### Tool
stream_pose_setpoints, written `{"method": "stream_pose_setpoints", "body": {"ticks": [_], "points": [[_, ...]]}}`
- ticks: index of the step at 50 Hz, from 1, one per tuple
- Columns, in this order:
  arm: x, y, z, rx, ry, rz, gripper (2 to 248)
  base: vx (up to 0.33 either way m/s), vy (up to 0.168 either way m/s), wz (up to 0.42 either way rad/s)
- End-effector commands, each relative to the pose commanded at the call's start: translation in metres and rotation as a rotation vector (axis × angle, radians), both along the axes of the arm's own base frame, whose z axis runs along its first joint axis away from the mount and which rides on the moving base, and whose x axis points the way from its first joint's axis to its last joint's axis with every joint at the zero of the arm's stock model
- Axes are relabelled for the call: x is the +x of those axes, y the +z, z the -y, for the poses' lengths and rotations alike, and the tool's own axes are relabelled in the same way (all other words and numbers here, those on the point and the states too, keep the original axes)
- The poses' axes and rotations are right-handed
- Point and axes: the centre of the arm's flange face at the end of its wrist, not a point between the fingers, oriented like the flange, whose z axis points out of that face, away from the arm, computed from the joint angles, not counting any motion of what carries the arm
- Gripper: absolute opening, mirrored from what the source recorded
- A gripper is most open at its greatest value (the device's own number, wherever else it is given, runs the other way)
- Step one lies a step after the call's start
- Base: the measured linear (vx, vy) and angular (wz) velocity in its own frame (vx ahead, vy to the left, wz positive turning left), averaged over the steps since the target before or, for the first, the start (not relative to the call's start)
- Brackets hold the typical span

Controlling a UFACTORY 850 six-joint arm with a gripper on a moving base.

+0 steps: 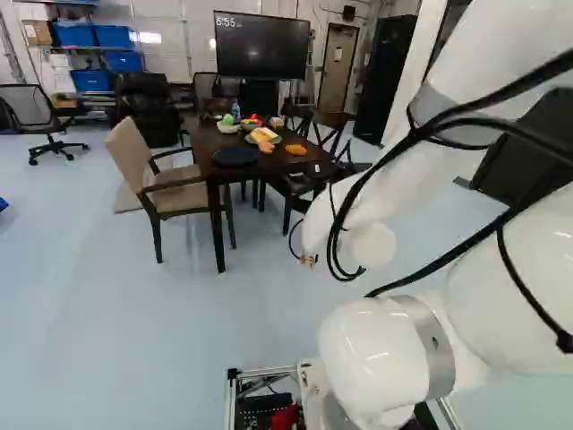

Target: Move the croissant to the empty plate

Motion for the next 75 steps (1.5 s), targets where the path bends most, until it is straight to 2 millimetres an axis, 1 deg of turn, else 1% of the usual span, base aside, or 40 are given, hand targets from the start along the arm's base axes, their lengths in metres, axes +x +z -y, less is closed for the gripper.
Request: {"method": "stream_pose_setpoints", "body": {"ticks": [62, 75], "points": [[0.0000, 0.0000, 0.0000, 0.000, 0.000, 0.000, 247, 0.000, 0.000, 0.001], [0.0000, 0.0000, 0.0000, 0.000, 0.000, 0.000, 247, 0.059, -0.014, 0.027]]}}
